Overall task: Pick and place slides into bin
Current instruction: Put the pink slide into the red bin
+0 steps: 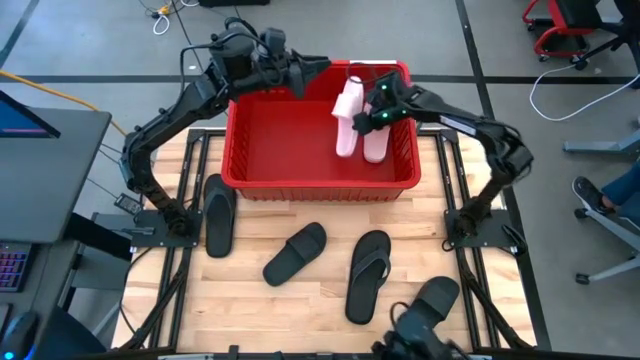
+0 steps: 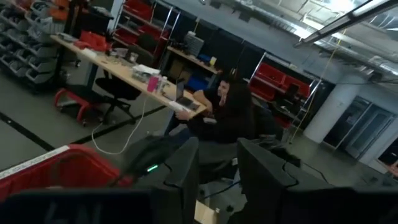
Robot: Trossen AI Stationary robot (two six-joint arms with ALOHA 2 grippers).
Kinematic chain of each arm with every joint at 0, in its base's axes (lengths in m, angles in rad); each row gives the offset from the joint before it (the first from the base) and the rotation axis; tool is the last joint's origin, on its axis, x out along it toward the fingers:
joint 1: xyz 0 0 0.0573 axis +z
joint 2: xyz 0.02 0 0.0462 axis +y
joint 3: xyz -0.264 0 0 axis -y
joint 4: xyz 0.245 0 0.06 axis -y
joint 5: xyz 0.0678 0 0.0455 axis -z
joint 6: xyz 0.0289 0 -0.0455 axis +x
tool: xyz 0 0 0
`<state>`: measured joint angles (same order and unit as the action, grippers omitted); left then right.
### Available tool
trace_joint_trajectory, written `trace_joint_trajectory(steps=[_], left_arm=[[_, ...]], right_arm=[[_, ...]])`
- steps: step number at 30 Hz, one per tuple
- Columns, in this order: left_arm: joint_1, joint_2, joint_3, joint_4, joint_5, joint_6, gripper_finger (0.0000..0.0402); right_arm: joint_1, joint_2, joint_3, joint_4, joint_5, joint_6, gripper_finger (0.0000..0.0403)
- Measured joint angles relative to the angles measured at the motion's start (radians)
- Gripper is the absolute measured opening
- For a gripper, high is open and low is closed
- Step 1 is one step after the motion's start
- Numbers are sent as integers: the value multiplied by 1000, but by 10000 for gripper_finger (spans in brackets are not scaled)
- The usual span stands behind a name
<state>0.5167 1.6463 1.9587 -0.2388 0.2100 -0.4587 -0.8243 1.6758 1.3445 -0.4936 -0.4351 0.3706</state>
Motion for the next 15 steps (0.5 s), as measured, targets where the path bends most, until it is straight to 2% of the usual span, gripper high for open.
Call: trace_joint_trajectory(steps=[7, 12, 15], left_arm=[[-11, 1, 0, -12, 0, 1, 108], [-11, 1, 0, -37, -1, 1, 107], [-11, 2, 0, -60, -1, 1, 107]], right_arm=[[19, 151, 1, 39, 4, 24, 48], [19, 197, 6, 72, 100, 5, 46], [2, 213, 5, 94, 111, 2, 46]])
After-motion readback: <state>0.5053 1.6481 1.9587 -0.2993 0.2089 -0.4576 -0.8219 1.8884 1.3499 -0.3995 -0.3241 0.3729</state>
